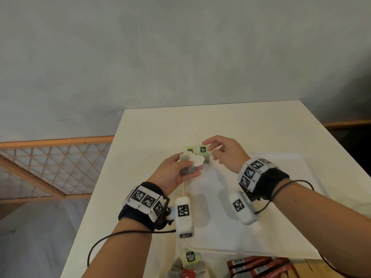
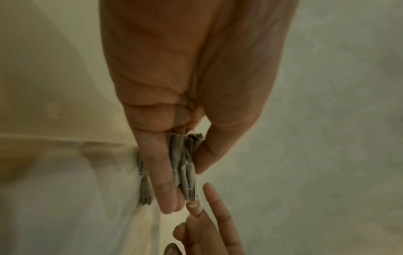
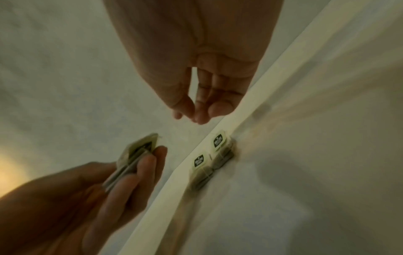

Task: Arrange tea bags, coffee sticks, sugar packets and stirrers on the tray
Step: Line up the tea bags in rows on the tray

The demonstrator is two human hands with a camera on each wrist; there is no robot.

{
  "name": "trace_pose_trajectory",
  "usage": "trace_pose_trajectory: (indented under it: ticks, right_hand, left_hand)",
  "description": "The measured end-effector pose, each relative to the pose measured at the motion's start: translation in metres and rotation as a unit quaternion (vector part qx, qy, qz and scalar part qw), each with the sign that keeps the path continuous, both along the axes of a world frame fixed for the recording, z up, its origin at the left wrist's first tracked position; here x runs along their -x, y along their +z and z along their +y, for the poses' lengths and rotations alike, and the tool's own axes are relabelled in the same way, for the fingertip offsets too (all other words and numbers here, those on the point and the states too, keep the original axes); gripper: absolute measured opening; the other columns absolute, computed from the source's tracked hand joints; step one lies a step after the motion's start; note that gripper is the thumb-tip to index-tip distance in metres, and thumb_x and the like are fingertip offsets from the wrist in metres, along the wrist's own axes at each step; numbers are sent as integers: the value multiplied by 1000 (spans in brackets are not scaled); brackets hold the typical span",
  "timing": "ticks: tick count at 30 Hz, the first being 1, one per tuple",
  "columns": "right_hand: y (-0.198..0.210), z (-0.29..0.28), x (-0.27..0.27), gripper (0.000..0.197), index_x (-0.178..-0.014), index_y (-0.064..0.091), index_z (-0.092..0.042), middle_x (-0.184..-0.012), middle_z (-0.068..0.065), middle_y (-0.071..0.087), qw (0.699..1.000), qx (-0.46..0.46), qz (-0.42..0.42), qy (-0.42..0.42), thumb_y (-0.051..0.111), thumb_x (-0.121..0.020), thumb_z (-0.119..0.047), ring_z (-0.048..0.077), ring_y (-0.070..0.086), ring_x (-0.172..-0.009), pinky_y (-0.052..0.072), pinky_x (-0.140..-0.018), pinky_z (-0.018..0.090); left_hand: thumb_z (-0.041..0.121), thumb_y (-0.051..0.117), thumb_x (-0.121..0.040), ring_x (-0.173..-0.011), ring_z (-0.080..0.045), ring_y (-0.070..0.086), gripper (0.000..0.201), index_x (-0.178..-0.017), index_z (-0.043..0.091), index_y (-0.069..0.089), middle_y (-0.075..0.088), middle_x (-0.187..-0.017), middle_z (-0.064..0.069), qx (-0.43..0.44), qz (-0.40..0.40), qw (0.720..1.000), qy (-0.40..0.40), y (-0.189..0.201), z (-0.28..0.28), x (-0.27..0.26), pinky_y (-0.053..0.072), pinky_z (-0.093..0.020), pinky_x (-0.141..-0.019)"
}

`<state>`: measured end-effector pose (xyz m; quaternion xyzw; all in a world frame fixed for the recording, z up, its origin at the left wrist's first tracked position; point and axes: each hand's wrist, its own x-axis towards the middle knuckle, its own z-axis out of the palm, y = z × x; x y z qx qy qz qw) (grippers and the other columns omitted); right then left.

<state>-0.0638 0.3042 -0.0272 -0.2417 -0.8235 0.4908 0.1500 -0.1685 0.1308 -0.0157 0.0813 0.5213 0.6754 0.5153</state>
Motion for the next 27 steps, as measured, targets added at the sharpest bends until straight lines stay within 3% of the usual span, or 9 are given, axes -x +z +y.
trace_pose_trajectory:
  ticks: [2,5,8,12,14,16,20,24,27]
  right_hand:
    - [5,-6,-17,45,-99,71,-34,-99,-2,63,997,-17,25,70,58,-82,6,11,51,-69,47,-69,22]
    - [12,-11,-33,33,-99,76,-29,-102,-1,63,991,-9,51,122,74,-81,-2,9,55,-75,47,-68,18]
    - [17,-12,-41,19,-95,78,-23,-98,-3,64,990,-19,63,122,79,-78,-13,9,56,-75,43,-67,15]
    - [25,-9,-46,12,-90,79,-18,-97,-6,65,991,-46,76,104,79,-77,-16,18,60,-82,42,-69,14]
    - [32,-7,-46,10,-88,79,-20,-101,-6,64,992,-45,87,77,79,-78,-16,14,60,-83,45,-70,16]
    - [39,-2,-46,10,-85,78,-24,-96,-5,68,994,-23,87,58,77,-80,-15,12,61,-73,49,-70,20]
    - [40,6,-46,11,-87,76,-17,-72,12,69,997,38,50,51,71,-85,-8,13,63,-59,53,-59,25]
    - [26,12,-42,21,-91,74,-20,-73,14,70,997,48,-37,52,67,-87,-1,17,67,-62,58,-63,25]
    - [15,17,-37,16,-96,70,-13,-77,16,71,993,54,-97,37,69,-85,-1,23,68,-67,60,-66,30]
  left_hand:
    - [-4,51,-96,-95,-31,72,29,-125,-6,54,70,-109,-21,-1,7,1000,-3,3,0,-5,61,-35,-78]
    - [-2,55,-96,-92,-28,72,29,-124,-9,55,69,-104,-22,8,24,1000,-15,7,1,-13,61,-34,-78]
    - [2,58,-95,-89,-24,72,30,-123,-10,55,68,-104,-22,23,51,998,-36,10,2,-21,61,-31,-75]
    - [8,63,-93,-87,-20,73,21,-112,-1,63,71,-101,-16,34,88,994,-58,13,1,-27,60,-26,-70]
    - [7,65,-91,-85,-19,72,18,-108,2,66,72,-100,-13,46,109,991,-61,13,0,-25,60,-26,-71]
    - [5,68,-89,-82,-19,71,22,-111,-1,65,72,-102,-15,81,135,985,-65,12,-1,-22,60,-26,-70]
    - [4,70,-87,-81,-20,71,29,-111,-12,64,70,-107,-24,163,186,965,-89,4,0,-21,61,-27,-70]
    - [2,68,-88,-78,-22,70,28,-110,-15,63,69,-100,-23,181,186,962,-86,-3,6,-18,61,-28,-67]
    - [1,66,-90,-77,-21,69,19,-107,-8,63,70,-99,-20,175,178,965,-79,-5,9,-14,62,-30,-69]
